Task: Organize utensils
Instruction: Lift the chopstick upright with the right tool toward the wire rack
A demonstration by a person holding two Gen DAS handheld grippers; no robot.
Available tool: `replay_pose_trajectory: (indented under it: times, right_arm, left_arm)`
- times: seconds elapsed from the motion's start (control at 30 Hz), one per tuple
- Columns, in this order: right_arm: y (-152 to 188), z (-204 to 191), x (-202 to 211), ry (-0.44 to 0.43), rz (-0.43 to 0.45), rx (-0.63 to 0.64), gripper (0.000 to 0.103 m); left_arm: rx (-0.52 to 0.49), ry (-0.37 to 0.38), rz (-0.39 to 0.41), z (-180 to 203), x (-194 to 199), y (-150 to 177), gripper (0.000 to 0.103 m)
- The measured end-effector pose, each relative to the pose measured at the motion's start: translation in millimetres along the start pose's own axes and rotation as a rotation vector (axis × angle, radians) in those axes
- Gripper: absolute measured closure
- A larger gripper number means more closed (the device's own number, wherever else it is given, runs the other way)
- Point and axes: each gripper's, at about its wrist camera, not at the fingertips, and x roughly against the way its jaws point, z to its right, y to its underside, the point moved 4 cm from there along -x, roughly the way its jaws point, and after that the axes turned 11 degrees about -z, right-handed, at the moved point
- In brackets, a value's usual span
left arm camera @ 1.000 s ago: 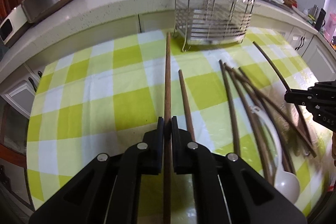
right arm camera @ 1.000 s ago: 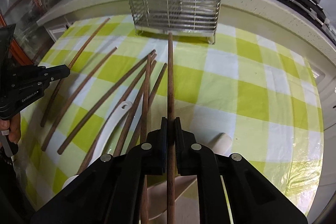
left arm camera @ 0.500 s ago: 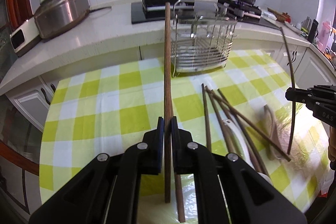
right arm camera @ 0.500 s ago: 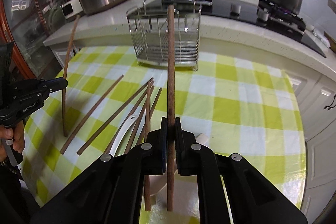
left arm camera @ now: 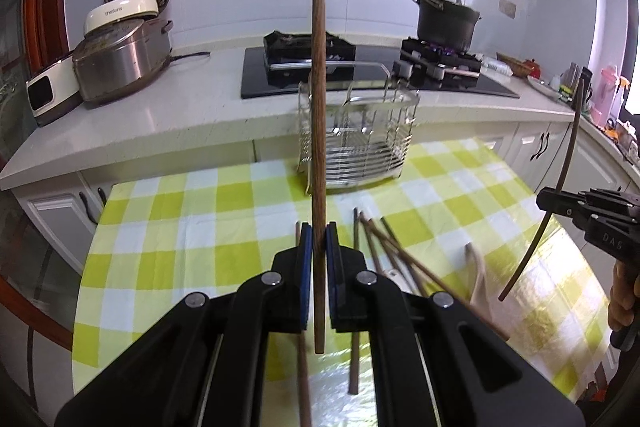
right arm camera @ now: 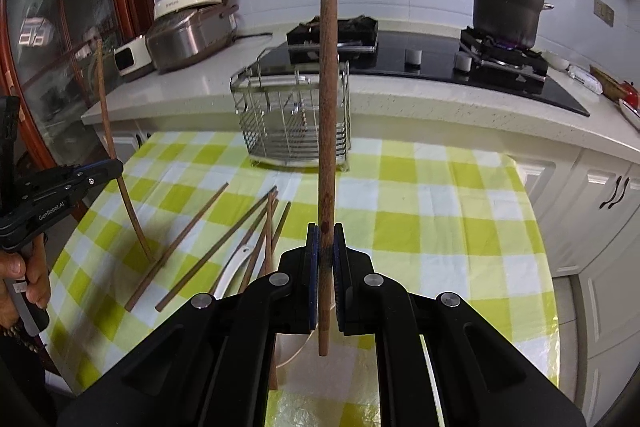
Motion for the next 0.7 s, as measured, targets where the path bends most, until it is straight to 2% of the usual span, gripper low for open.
replay_pose_trajectory:
  times: [0.33, 0.7]
  right_arm:
    - [-45, 10, 23, 0.027, 0.124, -0.051, 0.094]
    - [-147, -3, 52, 0.043, 0.329, -0.042, 0.094]
  left_arm:
    - [0.050, 0.040, 0.094, 8, 7, -43, 0.096]
    - [0.056, 0.039, 0.276, 13, 36, -133, 0.096]
